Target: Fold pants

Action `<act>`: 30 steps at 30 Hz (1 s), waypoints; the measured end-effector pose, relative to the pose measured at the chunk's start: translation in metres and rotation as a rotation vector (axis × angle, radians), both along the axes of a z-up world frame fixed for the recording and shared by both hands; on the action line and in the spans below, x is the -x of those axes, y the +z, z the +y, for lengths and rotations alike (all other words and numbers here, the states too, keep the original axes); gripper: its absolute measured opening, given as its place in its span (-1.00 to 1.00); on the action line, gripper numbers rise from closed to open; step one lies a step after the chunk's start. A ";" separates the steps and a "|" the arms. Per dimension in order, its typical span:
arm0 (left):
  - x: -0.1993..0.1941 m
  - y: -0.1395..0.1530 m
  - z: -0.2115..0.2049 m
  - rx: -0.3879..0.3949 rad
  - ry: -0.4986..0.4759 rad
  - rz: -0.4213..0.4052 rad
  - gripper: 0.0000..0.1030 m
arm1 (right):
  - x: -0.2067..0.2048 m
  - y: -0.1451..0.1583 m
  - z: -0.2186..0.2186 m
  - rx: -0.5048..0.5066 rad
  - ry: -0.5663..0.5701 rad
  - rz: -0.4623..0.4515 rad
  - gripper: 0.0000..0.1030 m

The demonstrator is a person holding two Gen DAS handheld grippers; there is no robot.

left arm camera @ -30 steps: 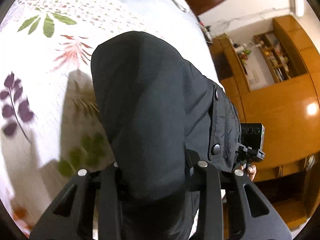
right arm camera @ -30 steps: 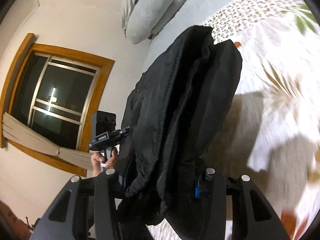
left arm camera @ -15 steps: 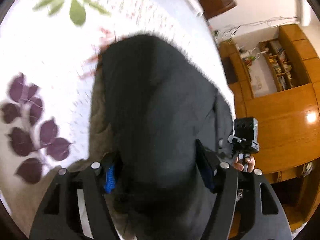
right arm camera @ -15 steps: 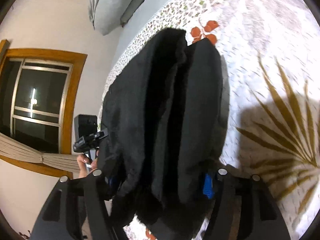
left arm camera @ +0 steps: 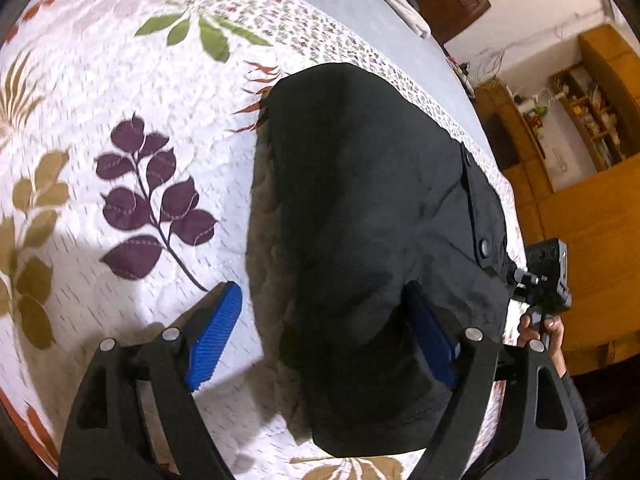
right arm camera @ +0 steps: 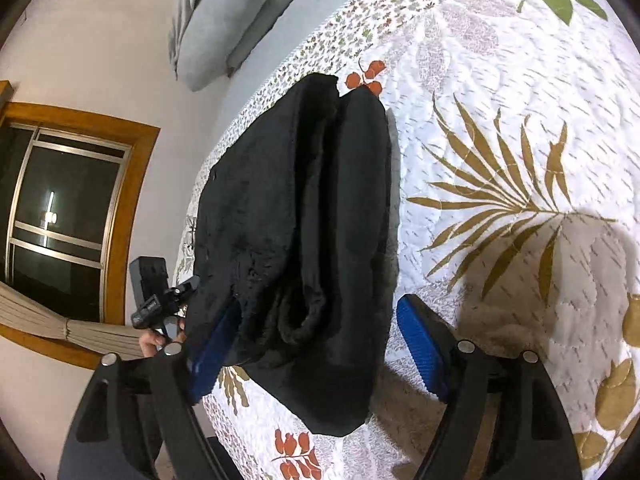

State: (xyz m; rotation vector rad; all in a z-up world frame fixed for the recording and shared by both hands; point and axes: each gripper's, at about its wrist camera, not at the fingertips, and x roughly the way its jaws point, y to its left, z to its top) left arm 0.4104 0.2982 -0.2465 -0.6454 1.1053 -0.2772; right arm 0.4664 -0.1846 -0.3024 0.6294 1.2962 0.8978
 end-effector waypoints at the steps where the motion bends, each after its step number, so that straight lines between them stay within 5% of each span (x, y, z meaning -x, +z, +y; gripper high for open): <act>1: 0.003 0.002 0.002 0.015 0.011 -0.004 0.57 | 0.005 0.005 -0.005 -0.007 -0.004 -0.003 0.56; 9: 0.088 0.070 0.001 -0.074 0.146 -0.186 0.92 | 0.101 0.072 -0.057 -0.069 -0.169 -0.161 0.78; 19: 0.239 0.157 -0.099 -0.500 0.231 -0.312 0.94 | 0.308 0.159 -0.042 0.353 -0.348 -0.464 0.94; 24: 0.297 0.183 -0.148 -0.573 0.222 -0.334 0.94 | 0.385 0.188 -0.029 0.491 -0.367 -0.557 0.93; 30: 0.368 0.210 -0.183 -0.634 0.256 -0.367 0.94 | 0.448 0.219 -0.028 0.487 -0.362 -0.619 0.93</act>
